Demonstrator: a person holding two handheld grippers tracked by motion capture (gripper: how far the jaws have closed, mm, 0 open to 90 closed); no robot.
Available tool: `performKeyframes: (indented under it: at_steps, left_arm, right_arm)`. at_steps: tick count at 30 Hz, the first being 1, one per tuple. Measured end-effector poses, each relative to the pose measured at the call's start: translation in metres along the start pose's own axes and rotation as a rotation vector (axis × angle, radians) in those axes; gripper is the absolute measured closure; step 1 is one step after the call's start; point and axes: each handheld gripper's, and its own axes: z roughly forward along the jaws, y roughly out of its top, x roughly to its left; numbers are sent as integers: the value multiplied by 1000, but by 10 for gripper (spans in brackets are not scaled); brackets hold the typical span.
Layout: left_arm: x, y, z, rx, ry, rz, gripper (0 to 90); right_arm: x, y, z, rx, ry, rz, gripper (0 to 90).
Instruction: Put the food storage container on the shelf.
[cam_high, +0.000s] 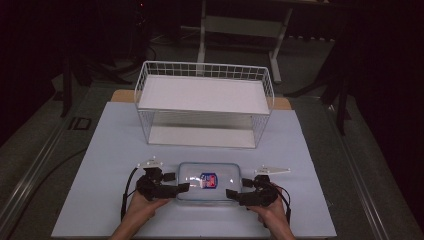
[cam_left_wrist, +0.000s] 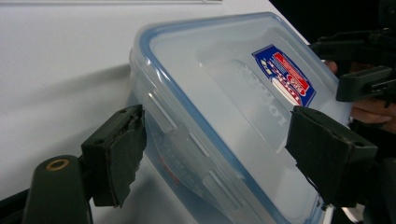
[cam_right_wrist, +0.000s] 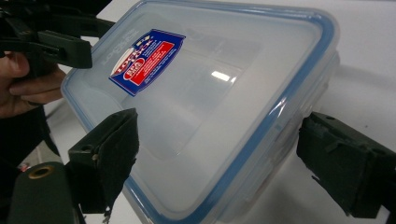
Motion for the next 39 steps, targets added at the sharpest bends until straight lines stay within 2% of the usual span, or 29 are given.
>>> performKeyframes:
  at_steps: [6, 9, 12, 13, 16, 20, 23, 24, 25, 27, 28, 31, 35, 38, 39]
  left_arm:
    - [2, 0, 1, 12, -21, -25, 188]
    - [5, 0, 5, 38, -65, -57, 180]
    - [4, 0, 5, 39, -64, -58, 177]
    - [5, 0, 5, 41, -65, -58, 179]
    - [5, 0, 4, 43, -68, -67, 185]
    - [9, 0, 1, 36, -88, -110, 239]
    - [10, -1, -1, 21, -96, -132, 299]
    - [11, -3, -4, 5, -106, -152, 299]
    - [11, -4, -6, 1, -109, -143, 345]
    - [10, -4, -8, -5, -109, -138, 372]
    - [7, -5, -12, -8, -111, -126, 387]
    - [5, -7, -17, -15, -120, -118, 440]
    - [-1, -9, -21, -8, -110, -94, 461]
    - [-3, -10, -23, -7, -107, -91, 466]
    - [-5, -13, -24, -4, -109, -102, 471]
  right_arm:
    - [-3, -1, 0, -1, 15, 24, 132]
    - [-5, -2, 1, 0, 27, 43, 129]
    - [-7, -2, 1, 3, 36, 54, 126]
    - [-9, -2, 3, 6, 57, 80, 134]
    - [-11, -3, 5, 13, 84, 104, 129]
    - [-11, -3, 2, 20, 87, 110, 161]
    - [-11, -3, 0, 18, 90, 119, 188]
    - [-12, -3, -1, 20, 95, 126, 199]
    - [-12, -4, -5, 21, 107, 135, 251]
    - [-13, -5, -7, 18, 112, 142, 275]
    - [-14, -6, -11, 13, 127, 161, 332]
    - [-14, -7, -17, 5, 144, 176, 396]
    - [-12, -8, -22, 5, 145, 170, 435]
    - [-11, -8, -24, 6, 150, 173, 452]
    - [-11, -9, -25, 0, 154, 180, 468]
